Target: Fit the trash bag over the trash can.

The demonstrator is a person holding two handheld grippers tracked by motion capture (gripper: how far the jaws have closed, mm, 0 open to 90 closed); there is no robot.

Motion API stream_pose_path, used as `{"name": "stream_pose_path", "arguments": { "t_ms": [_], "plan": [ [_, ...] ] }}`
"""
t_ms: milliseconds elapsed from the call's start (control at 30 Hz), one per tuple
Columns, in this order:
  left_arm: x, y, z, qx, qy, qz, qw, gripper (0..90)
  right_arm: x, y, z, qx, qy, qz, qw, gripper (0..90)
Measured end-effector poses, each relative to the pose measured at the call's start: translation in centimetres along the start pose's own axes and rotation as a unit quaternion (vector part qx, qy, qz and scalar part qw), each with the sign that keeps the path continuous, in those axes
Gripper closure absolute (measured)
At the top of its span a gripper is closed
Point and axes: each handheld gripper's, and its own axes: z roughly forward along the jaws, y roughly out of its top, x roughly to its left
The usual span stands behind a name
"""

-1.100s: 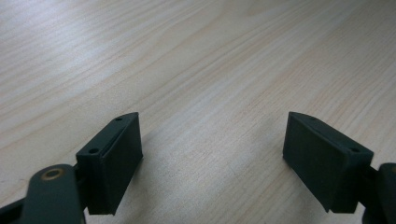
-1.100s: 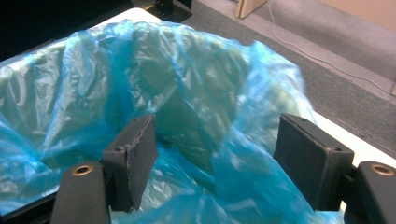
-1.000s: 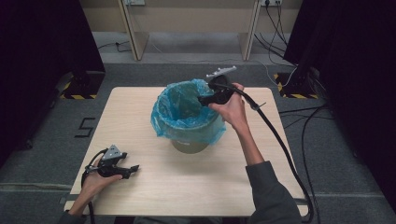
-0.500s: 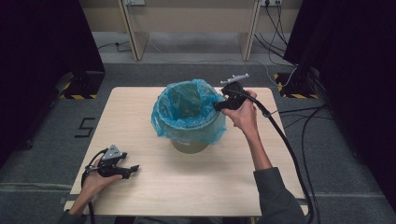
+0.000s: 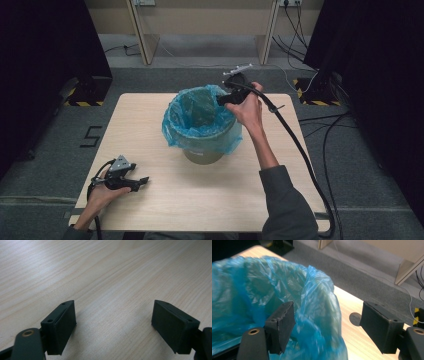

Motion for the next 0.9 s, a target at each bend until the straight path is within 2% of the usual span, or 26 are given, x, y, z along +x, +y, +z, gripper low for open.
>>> {"name": "stream_pose_path", "arguments": {
  "t_ms": [67, 200, 233, 400, 433, 533, 567, 600, 633, 667, 733, 767, 900],
  "plan": [
    [0.0, 0.0, 0.0, 0.0, 0.0, 0.0, 1.0, 18.6, -0.2, 0.2, 1.5, 0.031, -0.012, -0.004, 0.9995, 26.9],
    [0.0, 0.0, 0.0, 0.0, 0.0, 0.0, 1.0, 18.6, -0.8, 0.0, 2.5, 0.053, -0.013, -0.004, 0.9985, 26.8],
    [0.0, 0.0, 0.0, 0.0, 0.0, 0.0, 1.0, 18.6, -1.2, -0.2, 2.9, 0.068, -0.012, -0.004, 0.9976, 26.9],
    [0.0, 0.0, 0.0, 0.0, 0.0, 0.0, 1.0, 18.6, -2.1, -0.9, 3.4, 0.073, -0.007, 0.009, 0.9972, 25.8],
    [0.0, 0.0, 0.0, 0.0, 0.0, 0.0, 1.0, 18.6, -2.3, -1.2, 3.5, 0.069, 0.008, 0.022, 0.9974, 26.0],
    [0.0, 0.0, 0.0, 0.0, 0.0, 0.0, 1.0, 18.6, -2.3, -1.2, 3.2, 0.055, 0.011, 0.019, 0.9983, 25.9],
    [0.0, 0.0, 0.0, 0.0, 0.0, 0.0, 1.0, 18.6, -2.5, -1.0, 2.2, 0.018, 0.021, 0.027, 0.9992, 26.0],
    [0.0, 0.0, 0.0, 0.0, 0.0, 0.0, 1.0, 18.6, -2.5, -1.0, 2.2, 0.018, 0.021, 0.027, 0.9992, 26.0],
    [0.0, 0.0, 0.0, 0.0, 0.0, 0.0, 1.0, 18.6, -2.8, -0.9, 0.9, -0.008, 0.033, 0.039, 0.9987, 26.0],
    [0.0, 0.0, 0.0, 0.0, 0.0, 0.0, 1.0, 18.6, -2.8, -0.9, 0.9, -0.008, 0.033, 0.039, 0.9987, 26.0],
    [0.0, 0.0, 0.0, 0.0, 0.0, 0.0, 1.0, 18.6, -3.2, -1.1, -0.2, -0.021, 0.034, 0.039, 0.9984, 25.8],
    [0.0, 0.0, 0.0, 0.0, 0.0, 0.0, 1.0, 18.6, -3.4, -1.5, -1.2, -0.027, 0.033, 0.038, 0.9984, 25.7],
    [0.0, 0.0, 0.0, 0.0, 0.0, 0.0, 1.0, 18.6, -4.1, -3.1, -2.6, -0.043, 0.034, 0.047, 0.9974, 25.7]
  ]
}}
